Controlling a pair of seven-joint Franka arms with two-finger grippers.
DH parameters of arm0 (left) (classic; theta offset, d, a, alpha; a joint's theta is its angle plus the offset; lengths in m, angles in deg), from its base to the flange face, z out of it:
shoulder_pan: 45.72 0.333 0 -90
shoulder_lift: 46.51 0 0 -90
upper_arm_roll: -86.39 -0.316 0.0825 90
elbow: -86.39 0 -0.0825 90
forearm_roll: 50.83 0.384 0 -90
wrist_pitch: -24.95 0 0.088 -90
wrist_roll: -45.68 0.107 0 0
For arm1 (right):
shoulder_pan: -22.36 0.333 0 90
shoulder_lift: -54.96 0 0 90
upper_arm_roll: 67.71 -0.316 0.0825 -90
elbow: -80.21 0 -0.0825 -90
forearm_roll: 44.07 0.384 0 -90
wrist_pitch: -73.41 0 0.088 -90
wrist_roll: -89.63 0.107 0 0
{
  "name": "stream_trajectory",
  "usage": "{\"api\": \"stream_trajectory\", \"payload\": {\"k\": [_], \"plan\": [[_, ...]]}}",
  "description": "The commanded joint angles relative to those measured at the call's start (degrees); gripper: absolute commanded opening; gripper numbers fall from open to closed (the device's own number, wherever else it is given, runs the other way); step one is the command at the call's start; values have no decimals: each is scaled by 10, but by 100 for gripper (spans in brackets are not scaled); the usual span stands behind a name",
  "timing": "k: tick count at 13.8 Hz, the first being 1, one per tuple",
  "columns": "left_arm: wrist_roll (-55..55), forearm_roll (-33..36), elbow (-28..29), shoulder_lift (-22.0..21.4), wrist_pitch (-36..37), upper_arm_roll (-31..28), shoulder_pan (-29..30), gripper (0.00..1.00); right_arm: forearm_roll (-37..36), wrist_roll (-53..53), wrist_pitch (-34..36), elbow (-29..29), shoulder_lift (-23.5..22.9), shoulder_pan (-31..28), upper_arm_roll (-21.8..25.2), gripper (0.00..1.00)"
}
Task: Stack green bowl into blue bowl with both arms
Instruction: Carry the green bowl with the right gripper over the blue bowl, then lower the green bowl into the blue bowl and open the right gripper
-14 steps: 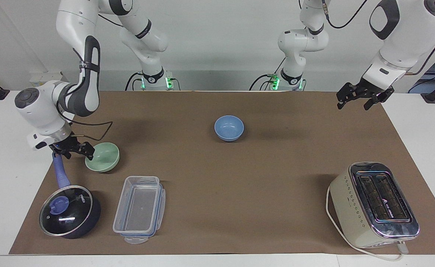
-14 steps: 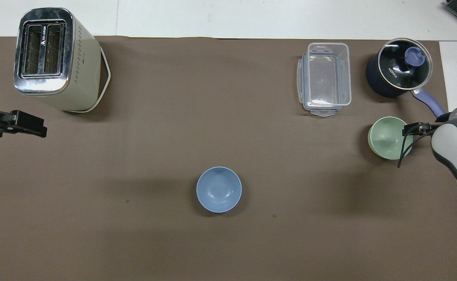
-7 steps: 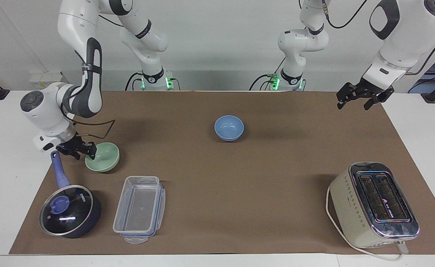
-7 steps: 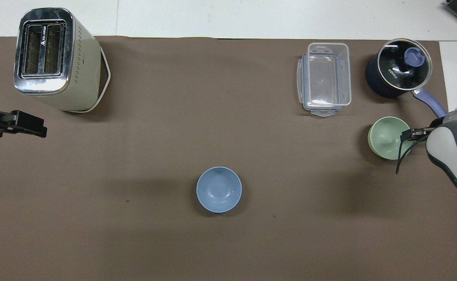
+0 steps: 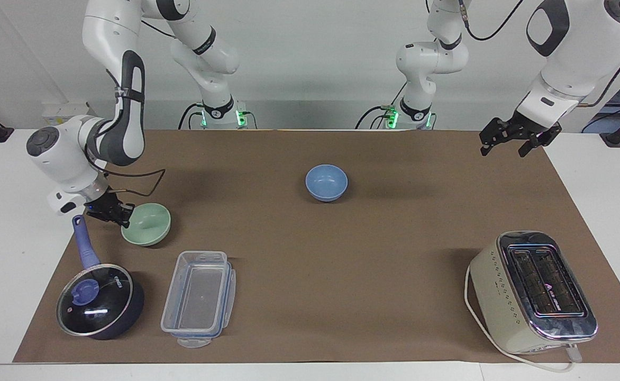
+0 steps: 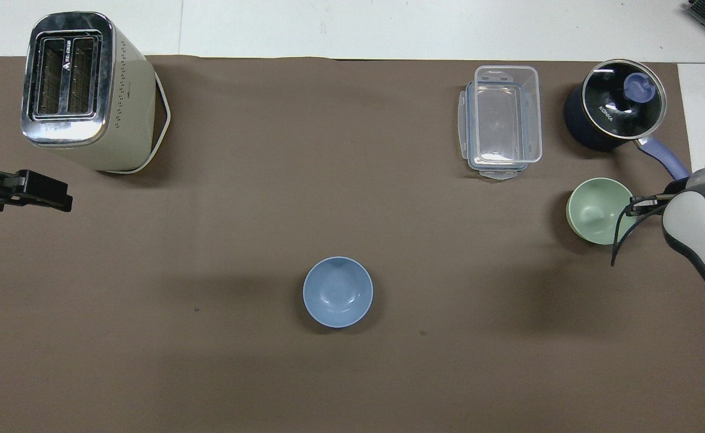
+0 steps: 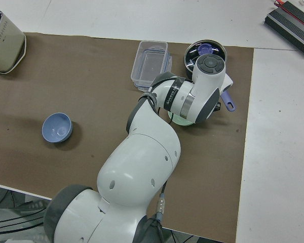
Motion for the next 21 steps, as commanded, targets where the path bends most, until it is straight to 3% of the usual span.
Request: {"api": "stream_trajectory", "payload": {"k": [1,4,6,9,12,16,21], "plan": [[-8,12,-3,0,9,1,0,100,14,-16,35,-9,30,1,-11,0],[-8,12,-3,-1,9,1,0,100,15,-7,114,-10,84,11,-57,0],[-8,12,-3,0,9,1,0,100,19,-2,160,-10,112,51,-60,0],[-8,12,-3,-1,9,1,0,100,38,92,172,-21,133,132,-60,0],[-8,12,-3,0,9,1,0,100,37,258,123,-39,143,258,-60,0],[-8,12,-3,0,9,1,0,100,37,357,41,-64,129,366,-60,0],[-8,12,-3,0,9,1,0,100,37,432,10,-68,103,451,-60,0]]}}
